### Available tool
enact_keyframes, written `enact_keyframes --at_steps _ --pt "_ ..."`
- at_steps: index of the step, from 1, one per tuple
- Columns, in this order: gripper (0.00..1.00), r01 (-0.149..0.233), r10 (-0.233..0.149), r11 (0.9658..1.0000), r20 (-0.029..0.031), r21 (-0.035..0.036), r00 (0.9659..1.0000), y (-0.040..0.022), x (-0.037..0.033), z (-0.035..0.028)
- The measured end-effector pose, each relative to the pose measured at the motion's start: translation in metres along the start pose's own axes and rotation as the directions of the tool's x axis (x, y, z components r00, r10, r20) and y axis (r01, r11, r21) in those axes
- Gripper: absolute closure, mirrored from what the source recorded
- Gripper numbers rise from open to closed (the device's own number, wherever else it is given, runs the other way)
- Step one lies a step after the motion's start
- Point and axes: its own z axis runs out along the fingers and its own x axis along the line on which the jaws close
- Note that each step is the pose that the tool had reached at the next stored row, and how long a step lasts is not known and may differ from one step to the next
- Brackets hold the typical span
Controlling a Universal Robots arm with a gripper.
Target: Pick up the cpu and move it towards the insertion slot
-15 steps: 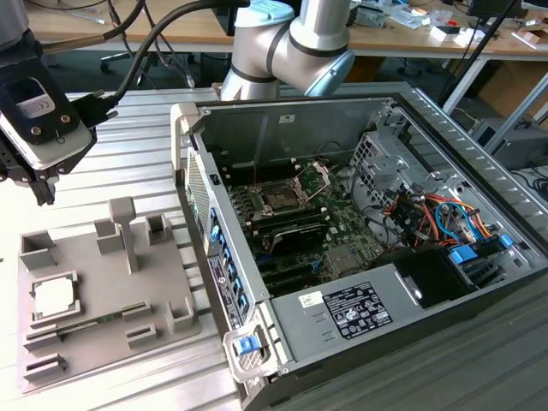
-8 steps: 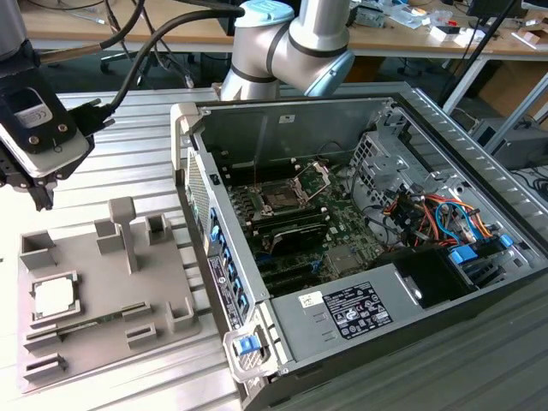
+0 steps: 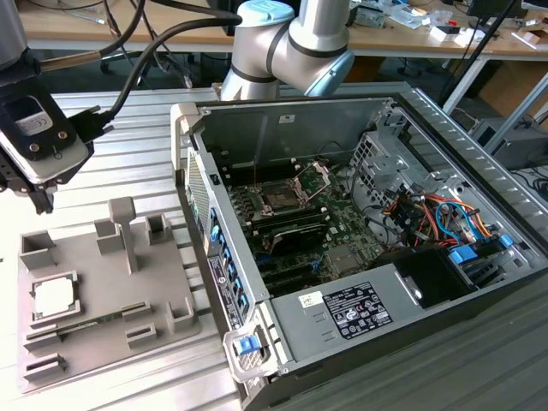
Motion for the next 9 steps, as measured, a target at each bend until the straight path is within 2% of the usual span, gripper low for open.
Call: enact_keyframes --at_steps 5,7,9 --pt "0.89 0.000 0.000 1.0000 -0.0001 0.0000 1.0000 -0.0001 0.0001 0.0015" --pt "0.89 0.000 0.000 1.0000 -0.0001 0.0001 1.0000 -0.0003 0.0046 0.0101" --pt "0.89 0.000 0.000 1.0000 -0.0001 0.0001 1.0000 -0.0003 0.0048 0.0104"
